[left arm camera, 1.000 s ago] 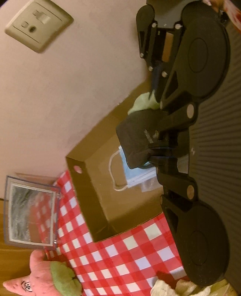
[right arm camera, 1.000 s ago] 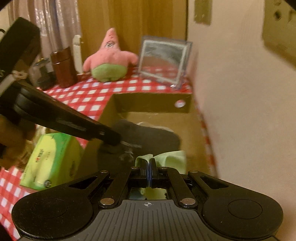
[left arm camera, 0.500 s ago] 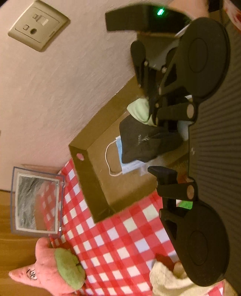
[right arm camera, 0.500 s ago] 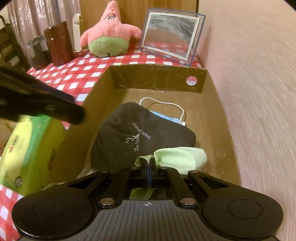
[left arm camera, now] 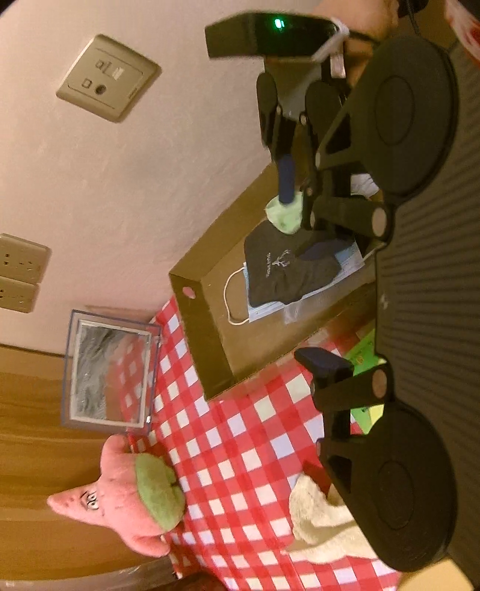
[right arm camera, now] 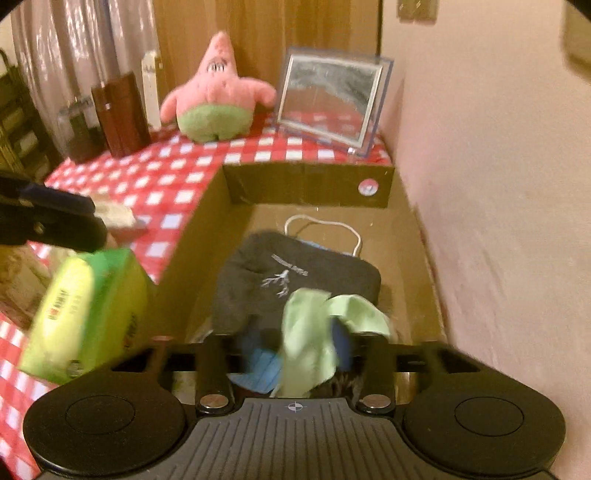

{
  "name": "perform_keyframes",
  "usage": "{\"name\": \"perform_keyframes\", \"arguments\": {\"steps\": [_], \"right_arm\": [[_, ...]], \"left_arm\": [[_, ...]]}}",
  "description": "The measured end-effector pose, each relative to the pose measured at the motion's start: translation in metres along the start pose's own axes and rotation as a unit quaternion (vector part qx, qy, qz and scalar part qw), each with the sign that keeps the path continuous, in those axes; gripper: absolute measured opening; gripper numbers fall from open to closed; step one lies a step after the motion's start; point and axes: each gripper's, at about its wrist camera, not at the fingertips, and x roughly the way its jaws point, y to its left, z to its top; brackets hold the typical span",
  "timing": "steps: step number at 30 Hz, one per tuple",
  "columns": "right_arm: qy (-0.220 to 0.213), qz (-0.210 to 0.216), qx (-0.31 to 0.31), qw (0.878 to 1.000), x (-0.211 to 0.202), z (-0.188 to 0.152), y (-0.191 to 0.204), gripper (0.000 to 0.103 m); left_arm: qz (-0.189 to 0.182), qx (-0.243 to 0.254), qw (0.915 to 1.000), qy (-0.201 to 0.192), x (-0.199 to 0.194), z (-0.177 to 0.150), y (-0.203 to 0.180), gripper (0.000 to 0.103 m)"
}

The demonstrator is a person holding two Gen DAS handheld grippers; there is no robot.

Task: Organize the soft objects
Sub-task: 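Carry cloth and pouch into the cardboard box and open both grippers, then withdraw both grippers from the box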

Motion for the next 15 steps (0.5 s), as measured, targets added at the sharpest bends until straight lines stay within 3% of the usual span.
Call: {"name": "perform_keyframes", "arguments": {"steps": [15], "right_arm": [[-0.027, -0.017, 0.057, 0.998, -0.105, -0.015, 0.046, 0.058]], "left_arm": [[0.021, -0.034, 0.9985, -0.038, -0.083, -0.037, -0.016, 0.066]]}}
